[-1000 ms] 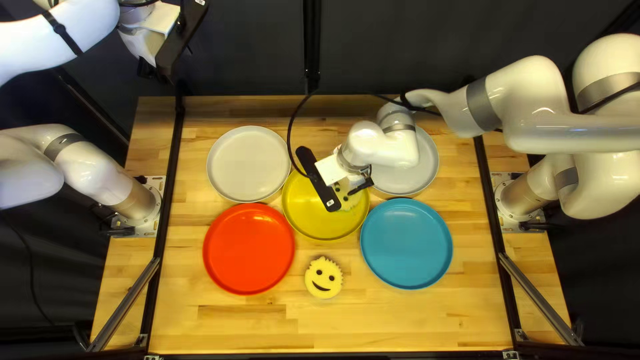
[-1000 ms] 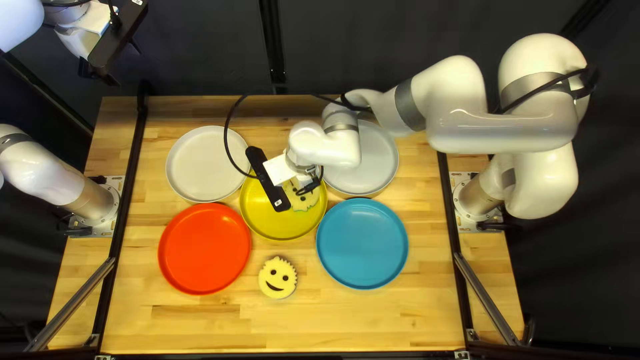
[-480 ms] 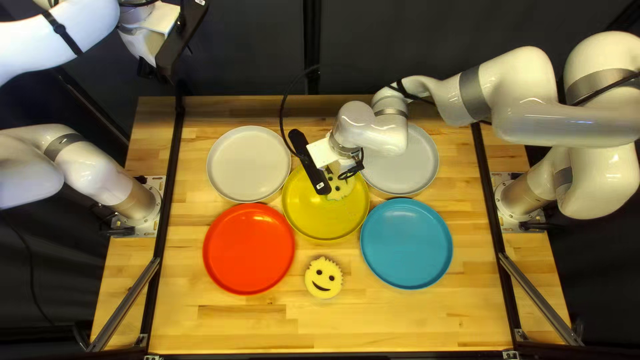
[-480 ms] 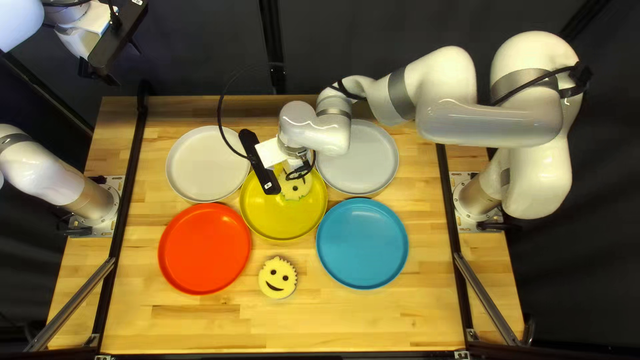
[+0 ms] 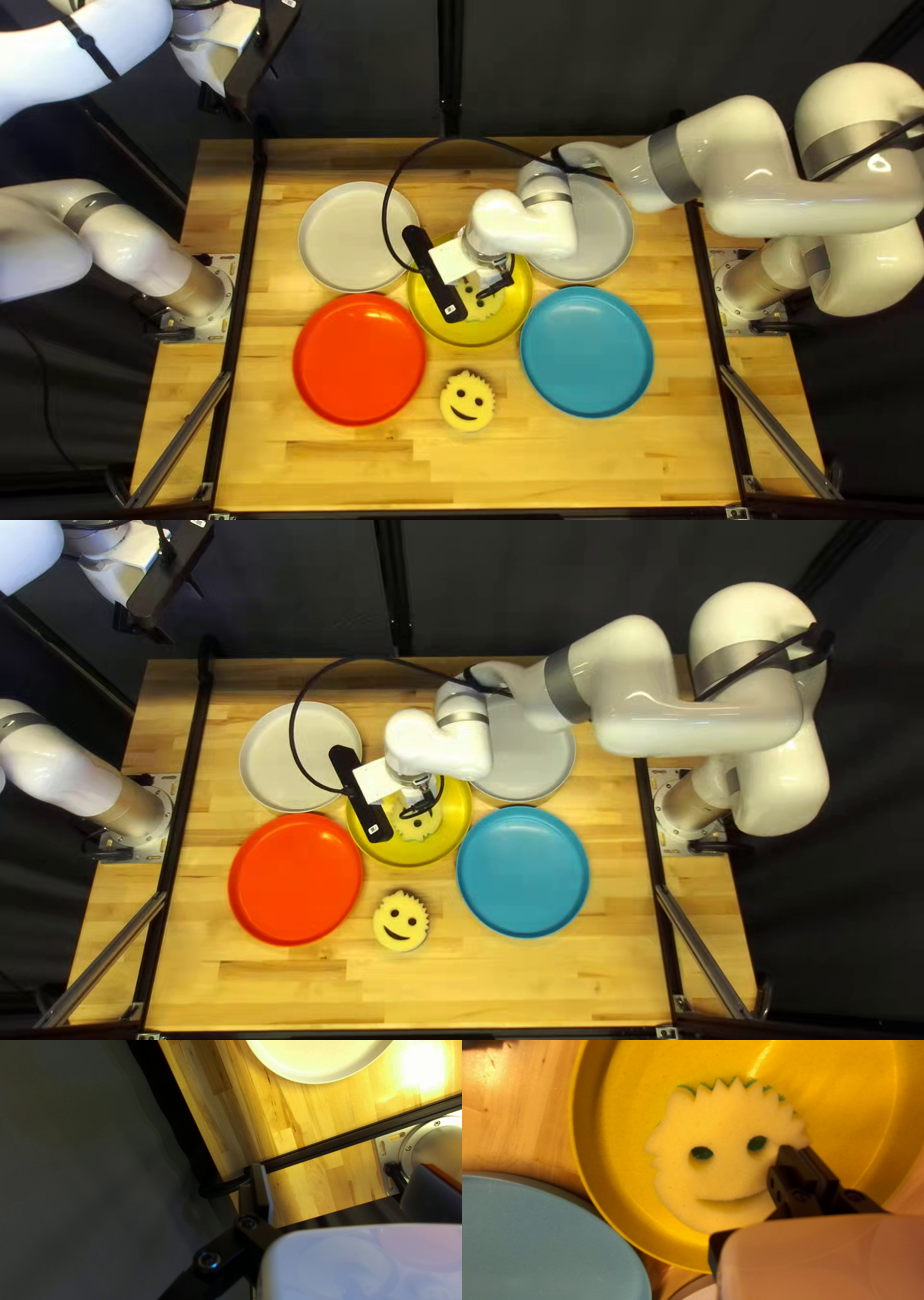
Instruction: Pick up sponge and scrub the plate
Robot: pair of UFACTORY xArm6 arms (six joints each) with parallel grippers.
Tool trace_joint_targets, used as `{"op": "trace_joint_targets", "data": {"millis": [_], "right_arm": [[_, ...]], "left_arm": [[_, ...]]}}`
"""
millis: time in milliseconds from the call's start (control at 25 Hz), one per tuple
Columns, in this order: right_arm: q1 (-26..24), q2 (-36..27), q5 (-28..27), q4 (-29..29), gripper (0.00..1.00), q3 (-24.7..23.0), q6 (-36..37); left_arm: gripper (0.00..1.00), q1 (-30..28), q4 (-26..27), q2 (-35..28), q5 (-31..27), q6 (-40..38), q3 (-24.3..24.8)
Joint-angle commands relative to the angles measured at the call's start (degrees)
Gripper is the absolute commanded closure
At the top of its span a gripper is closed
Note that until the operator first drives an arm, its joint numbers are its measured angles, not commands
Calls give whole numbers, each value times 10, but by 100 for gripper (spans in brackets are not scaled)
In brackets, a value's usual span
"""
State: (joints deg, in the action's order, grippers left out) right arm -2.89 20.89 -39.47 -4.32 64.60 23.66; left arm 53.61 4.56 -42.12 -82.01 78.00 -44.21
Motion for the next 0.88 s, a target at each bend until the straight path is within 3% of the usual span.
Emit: {"op": "trace_joint_targets", "data": {"millis": [40,520,880], "right_arm": [[-30,-8,-12,26,100,4,19],[-117,-25,-37,62,100,21,68],[-197,36,-69,89,100,116,110]], "left_arm": [[0,0,0,0,0,0,0],[0,0,0,0,0,0,0],[0,0,0,0,0,0,0]]}}
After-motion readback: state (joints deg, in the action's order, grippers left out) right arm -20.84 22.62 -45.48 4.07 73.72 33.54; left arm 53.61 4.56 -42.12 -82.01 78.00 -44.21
